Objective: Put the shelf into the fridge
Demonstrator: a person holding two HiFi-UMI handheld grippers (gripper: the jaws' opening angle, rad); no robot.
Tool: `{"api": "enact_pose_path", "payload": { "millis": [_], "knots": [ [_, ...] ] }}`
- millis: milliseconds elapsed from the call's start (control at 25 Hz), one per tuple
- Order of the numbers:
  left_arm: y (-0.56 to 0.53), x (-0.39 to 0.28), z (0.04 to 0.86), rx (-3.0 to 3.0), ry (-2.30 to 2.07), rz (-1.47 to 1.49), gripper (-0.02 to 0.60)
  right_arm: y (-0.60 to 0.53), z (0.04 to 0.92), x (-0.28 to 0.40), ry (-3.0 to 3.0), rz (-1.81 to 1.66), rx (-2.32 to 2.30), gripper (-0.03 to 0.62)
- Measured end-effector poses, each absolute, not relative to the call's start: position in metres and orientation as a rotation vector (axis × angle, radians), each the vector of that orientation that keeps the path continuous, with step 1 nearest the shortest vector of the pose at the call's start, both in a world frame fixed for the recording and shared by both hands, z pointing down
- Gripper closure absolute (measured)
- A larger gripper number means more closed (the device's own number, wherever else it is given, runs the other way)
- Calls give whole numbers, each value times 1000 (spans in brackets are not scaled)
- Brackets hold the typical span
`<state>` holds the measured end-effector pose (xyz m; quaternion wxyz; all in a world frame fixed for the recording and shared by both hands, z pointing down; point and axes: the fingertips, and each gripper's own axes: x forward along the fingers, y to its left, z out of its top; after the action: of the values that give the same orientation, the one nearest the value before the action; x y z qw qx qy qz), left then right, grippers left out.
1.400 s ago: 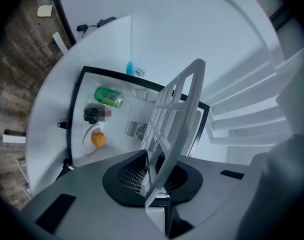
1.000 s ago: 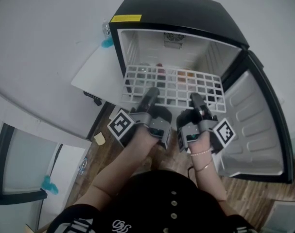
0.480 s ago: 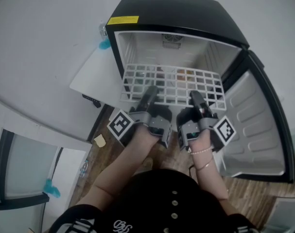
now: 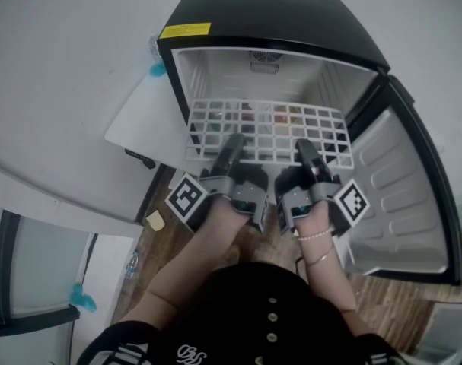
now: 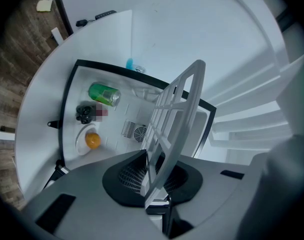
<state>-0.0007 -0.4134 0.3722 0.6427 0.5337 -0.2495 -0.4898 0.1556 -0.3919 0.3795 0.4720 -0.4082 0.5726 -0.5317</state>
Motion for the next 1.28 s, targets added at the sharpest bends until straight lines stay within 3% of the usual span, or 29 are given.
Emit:
{"api": "enact_pose_path", "payload": {
  "millis": [1280],
  "knots": [
    [-451, 6, 374, 1252, -564, -1021, 545, -428, 380, 160, 1356, -1227, -1036, 562]
  ]
}}
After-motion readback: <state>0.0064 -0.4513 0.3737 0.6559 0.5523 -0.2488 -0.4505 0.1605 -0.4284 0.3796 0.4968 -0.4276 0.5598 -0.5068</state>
